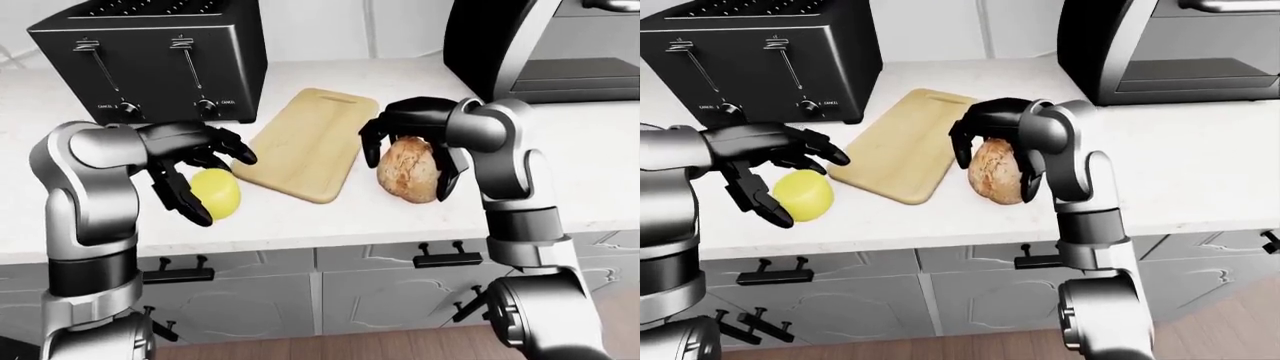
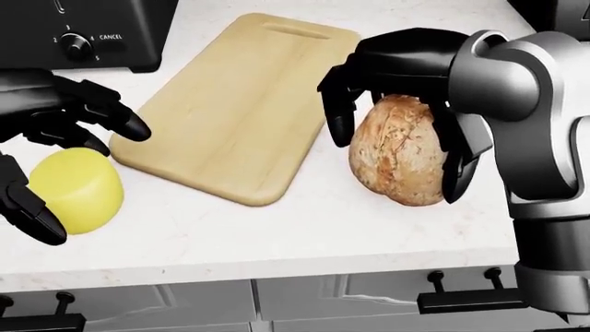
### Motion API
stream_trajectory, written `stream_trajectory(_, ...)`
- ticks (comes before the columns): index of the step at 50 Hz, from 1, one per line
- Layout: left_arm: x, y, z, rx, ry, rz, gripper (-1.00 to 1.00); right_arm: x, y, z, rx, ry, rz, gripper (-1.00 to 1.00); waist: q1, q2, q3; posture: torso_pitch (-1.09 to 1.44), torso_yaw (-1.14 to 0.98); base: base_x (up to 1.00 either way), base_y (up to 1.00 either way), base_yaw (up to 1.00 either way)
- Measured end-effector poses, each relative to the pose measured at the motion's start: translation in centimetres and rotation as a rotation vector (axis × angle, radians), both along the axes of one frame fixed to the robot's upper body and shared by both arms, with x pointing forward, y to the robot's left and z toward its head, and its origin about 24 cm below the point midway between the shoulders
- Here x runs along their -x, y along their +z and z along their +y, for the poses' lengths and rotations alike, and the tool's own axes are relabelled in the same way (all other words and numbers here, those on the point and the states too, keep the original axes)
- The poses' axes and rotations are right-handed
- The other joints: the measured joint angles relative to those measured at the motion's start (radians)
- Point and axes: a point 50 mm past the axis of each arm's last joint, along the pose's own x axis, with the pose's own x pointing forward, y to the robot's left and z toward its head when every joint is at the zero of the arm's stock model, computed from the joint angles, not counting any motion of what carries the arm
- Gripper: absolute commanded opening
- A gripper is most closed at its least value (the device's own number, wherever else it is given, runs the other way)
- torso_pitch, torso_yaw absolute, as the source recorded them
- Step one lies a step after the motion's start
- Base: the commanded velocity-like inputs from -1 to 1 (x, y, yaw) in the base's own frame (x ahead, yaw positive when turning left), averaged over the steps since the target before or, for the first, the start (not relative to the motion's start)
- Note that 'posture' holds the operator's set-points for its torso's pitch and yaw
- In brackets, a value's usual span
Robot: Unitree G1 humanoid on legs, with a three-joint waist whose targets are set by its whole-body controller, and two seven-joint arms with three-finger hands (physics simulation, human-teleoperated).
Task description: Place the bread and cheese on the cutting board.
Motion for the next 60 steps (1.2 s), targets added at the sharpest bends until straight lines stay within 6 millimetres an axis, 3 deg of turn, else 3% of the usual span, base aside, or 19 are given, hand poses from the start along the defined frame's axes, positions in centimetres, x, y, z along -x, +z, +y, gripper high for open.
stream_trajectory(5, -0.1, -0.4, 0.1, 0.000, 0.004, -0.001, 0.36, 0.1, -0.1, 0.1, -0.001, 0.002, 0.005, -1.00, 0.000, 0.001, -0.001, 0.00, 0.00, 0.00, 0.00, 0.00)
stream_trajectory(7, 0.0, -0.8, 0.2, -0.005, 0.006, -0.004, 0.15, 0.2, -0.1, 0.1, -0.001, 0.004, 0.006, -1.00, 0.000, 0.002, -0.002, 0.00, 0.00, 0.00, 0.00, 0.00)
stream_trajectory(9, 0.1, -1.0, 0.2, -0.017, 0.007, -0.036, -0.19, 0.2, 0.0, 0.1, -0.002, 0.005, 0.008, -1.00, -0.002, 0.003, -0.004, 0.00, 0.00, 0.00, 0.00, 0.00)
stream_trajectory(12, -0.4, -1.2, 0.3, -0.059, 0.003, -0.085, -1.00, 0.3, 0.2, 0.0, -0.005, 0.003, 0.005, -1.00, -0.004, 0.004, -0.008, 0.00, 0.00, 0.00, 0.00, 0.00)
stream_trajectory(25, -0.7, -1.3, 0.6, -0.171, 0.010, -0.223, -1.00, 0.7, 0.9, 0.0, -0.023, 0.002, 0.007, -1.00, -0.006, 0.009, -0.004, 0.00, 0.00, 0.00, 0.00, 0.00)
stream_trajectory(33, -0.5, 2.4, -0.4, -0.131, -0.002, -0.279, -1.00, 0.8, 1.0, 0.3, -0.020, 0.014, 0.010, -1.00, -0.002, 0.002, 0.002, 0.00, 0.00, 0.00, 0.00, 0.00)
stream_trajectory(40, -1.7, 5.2, -1.0, -0.115, -0.002, -0.304, -1.00, 0.8, 1.2, 0.1, -0.030, 0.007, 0.005, -1.00, 0.000, -0.002, 0.005, 0.00, 0.00, 0.00, 0.00, 0.00)
stream_trajectory(45, -3.5, 6.5, -2.5, -0.099, -0.020, -0.328, -1.00, 0.9, 1.2, 0.5, -0.031, 0.017, 0.008, -1.00, 0.003, -0.005, 0.005, 0.00, 0.00, 0.00, 0.00, 0.00)
stream_trajectory(50, -6.0, 7.0, -5.1, -0.073, -0.064, -0.324, -1.00, 1.1, 1.6, 0.7, -0.035, 0.026, -0.003, -1.00, 0.005, -0.012, 0.006, 0.00, 0.00, 0.00, 0.00, 0.00)
stream_trajectory(54, -7.8, 6.4, -7.6, -0.062, -0.106, -0.311, -1.00, 1.2, 1.6, 0.6, -0.037, 0.025, -0.003, -1.00, 0.004, -0.016, 0.003, 0.00, 0.00, 0.00, 0.00, 0.00)
stream_trajectory(60, -9.5, 4.8, -9.7, -0.054, -0.128, -0.278, -1.00, 1.3, 1.2, 0.1, -0.042, 0.014, 0.002, -1.00, -0.001, -0.020, 0.003, 0.00, 0.00, 0.00, 0.00, 0.00)
